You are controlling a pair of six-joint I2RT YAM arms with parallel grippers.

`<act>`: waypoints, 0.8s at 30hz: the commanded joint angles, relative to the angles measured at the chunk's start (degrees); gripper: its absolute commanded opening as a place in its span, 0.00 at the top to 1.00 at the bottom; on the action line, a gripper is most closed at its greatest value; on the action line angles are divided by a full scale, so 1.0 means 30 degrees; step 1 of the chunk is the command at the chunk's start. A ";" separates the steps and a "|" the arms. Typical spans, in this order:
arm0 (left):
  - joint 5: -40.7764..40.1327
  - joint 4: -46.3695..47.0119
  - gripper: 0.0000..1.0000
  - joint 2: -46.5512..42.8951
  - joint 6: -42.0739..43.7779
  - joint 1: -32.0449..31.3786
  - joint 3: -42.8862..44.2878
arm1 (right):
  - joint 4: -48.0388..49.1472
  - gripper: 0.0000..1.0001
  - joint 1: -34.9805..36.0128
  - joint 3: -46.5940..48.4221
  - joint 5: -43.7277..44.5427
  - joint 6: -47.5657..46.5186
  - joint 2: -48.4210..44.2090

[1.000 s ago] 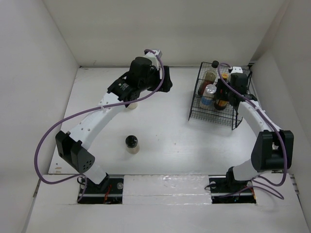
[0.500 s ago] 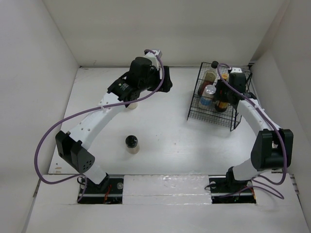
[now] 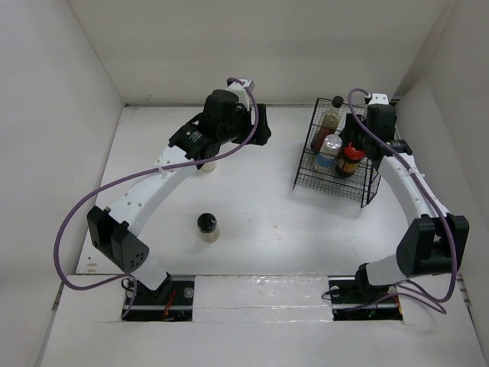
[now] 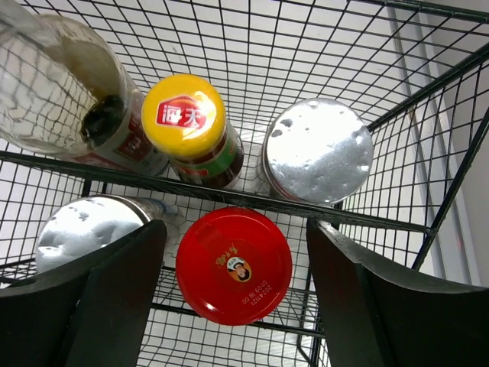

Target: Organize the condiment bottles

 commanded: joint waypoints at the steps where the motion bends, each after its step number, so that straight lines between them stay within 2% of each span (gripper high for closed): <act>1: 0.0060 0.0454 0.26 -0.1186 -0.0109 0.0018 0.0105 | 0.0142 0.22 0.0038 0.0620 0.0225 0.0002 -0.0720; 3: -0.0116 0.0454 0.26 -0.1186 0.0065 0.0018 0.0105 | 0.0142 0.29 0.0038 0.0968 0.0404 -0.0172 -0.1537; 5: -0.0467 0.0251 0.33 -0.1186 0.0067 0.0018 0.0572 | 0.0199 0.43 0.0328 0.1380 0.0025 -0.0174 -0.2271; 6: -0.0786 0.0249 0.37 -0.1186 0.0067 0.0018 0.0805 | 0.0201 0.67 0.0534 0.1382 -0.0151 -0.0435 -0.3029; 7: -0.1428 -0.0012 0.44 -0.1186 0.0241 0.0192 0.1446 | 0.0462 0.75 0.0826 0.1556 -0.0385 -0.0640 -0.3384; 8: -0.1956 -0.0189 0.62 -0.1186 -0.0047 0.0194 0.1858 | 0.0464 0.82 0.1177 0.1557 -0.0880 -0.0816 -0.3620; 10: -0.2662 -0.0599 0.75 -0.1011 -0.0633 0.1067 0.3056 | -0.0089 0.98 0.2639 0.1760 -0.1293 -0.1342 -0.3622; 13: -0.3511 -0.0833 0.88 -0.1186 -0.1046 0.1483 0.3940 | -0.0387 1.00 0.5332 0.1530 -0.2959 -0.2394 -0.3185; 15: -0.4712 -0.1099 0.90 -0.1362 -0.1046 0.1483 0.4585 | -0.0180 1.00 0.7001 0.1528 -0.4306 -0.3071 -0.2951; 16: -0.5063 -0.1273 0.90 -0.1536 -0.1046 0.1483 0.4587 | -0.0006 1.00 0.8750 0.1528 -0.4545 -0.3277 -0.2746; 17: -0.5386 -0.1275 0.87 -0.1538 -0.1046 0.1483 0.4587 | -0.0004 0.99 0.9551 0.1992 -0.4866 -0.3511 -0.2221; 19: -0.6178 -0.1275 0.75 -0.2121 -0.1046 0.1659 0.4413 | -0.0004 0.82 1.1684 0.2521 -0.6768 -0.3514 -0.1546; 20: -0.6383 -0.1275 0.69 -0.2124 -0.1046 0.1659 0.4411 | -0.0004 0.44 1.2423 0.3075 -0.7383 -0.3949 -0.0846; 21: -0.6588 -0.1275 0.58 -0.2327 -0.1046 0.1659 0.4411 | -0.0004 0.30 1.3126 0.3458 -0.7882 -0.4156 -0.0462; 22: -0.6793 -0.1536 0.53 -0.2503 -0.1046 0.1659 0.4614 | -0.0526 0.21 1.4583 0.3897 -0.8090 -0.4361 -0.0081; 24: -0.6795 -0.1538 0.46 -0.2708 -0.1046 0.1659 0.4616 | -0.0532 0.10 1.5852 0.4485 -0.8295 -0.4829 0.0941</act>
